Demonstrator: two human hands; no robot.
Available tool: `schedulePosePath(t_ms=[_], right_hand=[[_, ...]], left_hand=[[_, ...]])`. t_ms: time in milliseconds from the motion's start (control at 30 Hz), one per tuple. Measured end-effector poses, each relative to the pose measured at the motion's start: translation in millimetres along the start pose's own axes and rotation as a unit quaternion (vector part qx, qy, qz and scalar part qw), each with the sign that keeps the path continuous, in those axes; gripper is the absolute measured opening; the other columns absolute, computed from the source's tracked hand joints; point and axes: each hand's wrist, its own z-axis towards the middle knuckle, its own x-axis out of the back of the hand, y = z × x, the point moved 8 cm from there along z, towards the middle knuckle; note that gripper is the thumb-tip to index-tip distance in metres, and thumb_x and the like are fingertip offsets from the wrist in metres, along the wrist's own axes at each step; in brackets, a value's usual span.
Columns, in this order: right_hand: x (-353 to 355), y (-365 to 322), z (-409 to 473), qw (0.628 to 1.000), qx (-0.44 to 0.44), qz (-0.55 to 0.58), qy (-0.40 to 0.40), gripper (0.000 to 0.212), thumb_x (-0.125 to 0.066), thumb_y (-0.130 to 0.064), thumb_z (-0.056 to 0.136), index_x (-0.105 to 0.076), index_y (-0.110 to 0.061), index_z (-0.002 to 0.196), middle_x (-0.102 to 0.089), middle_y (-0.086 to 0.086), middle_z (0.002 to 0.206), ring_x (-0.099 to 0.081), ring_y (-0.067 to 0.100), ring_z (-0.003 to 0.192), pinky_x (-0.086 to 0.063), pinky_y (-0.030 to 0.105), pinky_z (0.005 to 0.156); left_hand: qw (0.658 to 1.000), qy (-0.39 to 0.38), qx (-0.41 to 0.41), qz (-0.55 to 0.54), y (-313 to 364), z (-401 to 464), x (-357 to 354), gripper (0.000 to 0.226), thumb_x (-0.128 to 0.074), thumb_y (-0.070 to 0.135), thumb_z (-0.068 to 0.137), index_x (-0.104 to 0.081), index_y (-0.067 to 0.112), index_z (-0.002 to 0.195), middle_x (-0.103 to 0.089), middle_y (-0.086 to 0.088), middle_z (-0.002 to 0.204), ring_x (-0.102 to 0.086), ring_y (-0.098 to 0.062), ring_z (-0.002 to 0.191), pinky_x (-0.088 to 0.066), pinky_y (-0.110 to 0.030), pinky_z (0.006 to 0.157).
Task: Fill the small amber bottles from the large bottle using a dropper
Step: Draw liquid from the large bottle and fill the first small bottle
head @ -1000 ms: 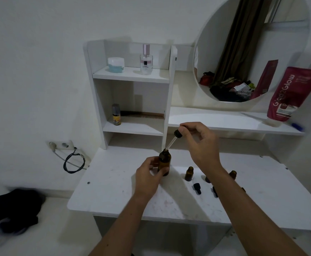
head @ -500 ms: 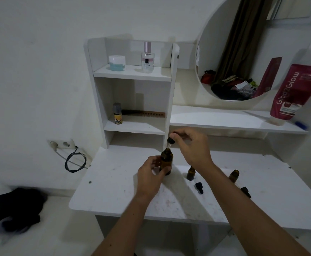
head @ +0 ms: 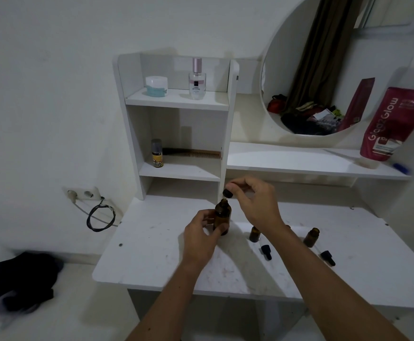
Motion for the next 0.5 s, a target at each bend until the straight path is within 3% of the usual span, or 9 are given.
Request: schedulePosePath(t_ms=[267,500], right_hand=[[39.8,-24.5,5.2,0.996,0.018,0.061,0.057,0.010,-0.073,-0.017,0.097,-0.078,-0.012,0.105,-0.078,-0.006,0.097,-0.070,0.002,0.093,-0.051,0.010,0.086],[70.5,-37.8,1.8,0.993,0.041,0.065,0.094,0.013,-0.075,-0.019,0.096,-0.078,-0.012,0.106,-0.078,-0.007,0.097,-0.071,0.005,0.093,-0.053,0.014,0.087]], left_hand=[[1.000,0.029,0.008,-0.003,0.0,-5.5,5.2,0.057,-0.088,0.029,0.078,-0.058,0.024,0.127,-0.063,0.012,0.118,-0.061,-0.007,0.107,-0.051,-0.018,0.091],[0.999,0.047,0.003,-0.005,12.9,-26.2,8.6,0.042,-0.089,0.027,0.076,-0.057,0.024,0.103,-0.064,0.008,0.096,-0.062,-0.010,0.085,-0.052,-0.017,0.071]])
